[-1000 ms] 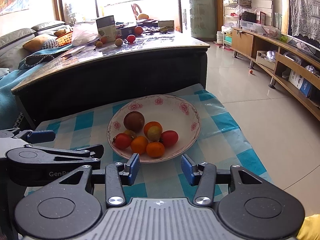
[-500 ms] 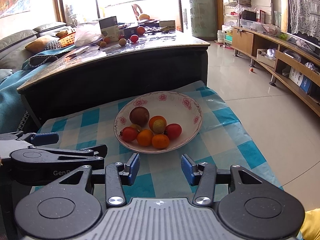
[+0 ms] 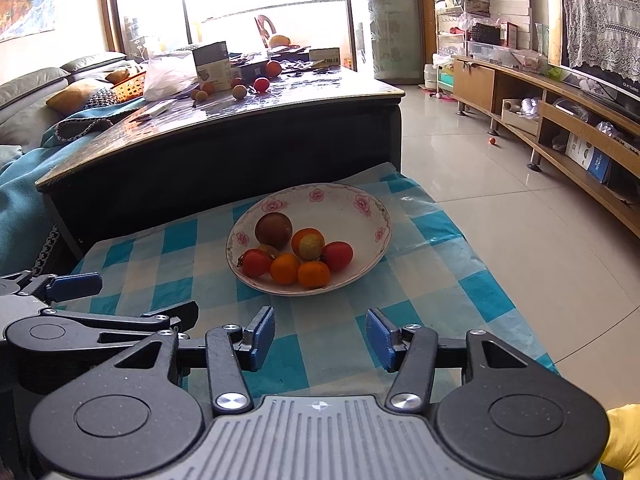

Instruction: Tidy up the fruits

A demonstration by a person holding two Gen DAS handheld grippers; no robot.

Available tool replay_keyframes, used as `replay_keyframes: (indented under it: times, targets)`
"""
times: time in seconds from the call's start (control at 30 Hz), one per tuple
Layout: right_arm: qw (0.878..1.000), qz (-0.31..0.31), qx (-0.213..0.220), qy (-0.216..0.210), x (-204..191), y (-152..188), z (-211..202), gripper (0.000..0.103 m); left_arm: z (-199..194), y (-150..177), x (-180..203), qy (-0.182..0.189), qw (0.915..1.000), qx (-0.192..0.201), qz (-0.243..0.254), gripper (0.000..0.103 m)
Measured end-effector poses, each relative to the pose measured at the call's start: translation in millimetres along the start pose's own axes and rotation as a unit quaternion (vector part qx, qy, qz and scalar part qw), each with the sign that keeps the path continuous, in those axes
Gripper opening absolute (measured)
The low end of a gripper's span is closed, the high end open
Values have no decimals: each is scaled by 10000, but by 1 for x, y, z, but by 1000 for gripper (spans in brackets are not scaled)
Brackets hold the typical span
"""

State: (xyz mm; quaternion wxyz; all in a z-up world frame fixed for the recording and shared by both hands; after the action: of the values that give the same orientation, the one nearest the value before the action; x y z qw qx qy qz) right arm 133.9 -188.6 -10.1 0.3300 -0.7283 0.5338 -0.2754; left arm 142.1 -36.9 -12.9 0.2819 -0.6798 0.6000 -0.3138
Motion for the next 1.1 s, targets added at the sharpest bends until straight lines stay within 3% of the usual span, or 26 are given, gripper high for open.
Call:
replay_keyframes:
  times: [1.1]
  targets:
    - [9996,257,124,-60,-14,32,-51,49,-58,37,-7,102,9999,75,-109,103]
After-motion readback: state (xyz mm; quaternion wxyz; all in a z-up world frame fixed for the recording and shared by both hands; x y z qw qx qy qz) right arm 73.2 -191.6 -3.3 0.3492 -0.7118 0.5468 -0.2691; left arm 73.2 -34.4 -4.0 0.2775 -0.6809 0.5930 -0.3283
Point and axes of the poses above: each gripper's, at about its wrist camera, not at the fingertips, and z roughly the way its jaws point, x to its right, y to its underside, the point moved 6 cm from there along z, roughly the way its jaws point, and after that the axes turned 12 degrees about -z, right-handed, at the moved point
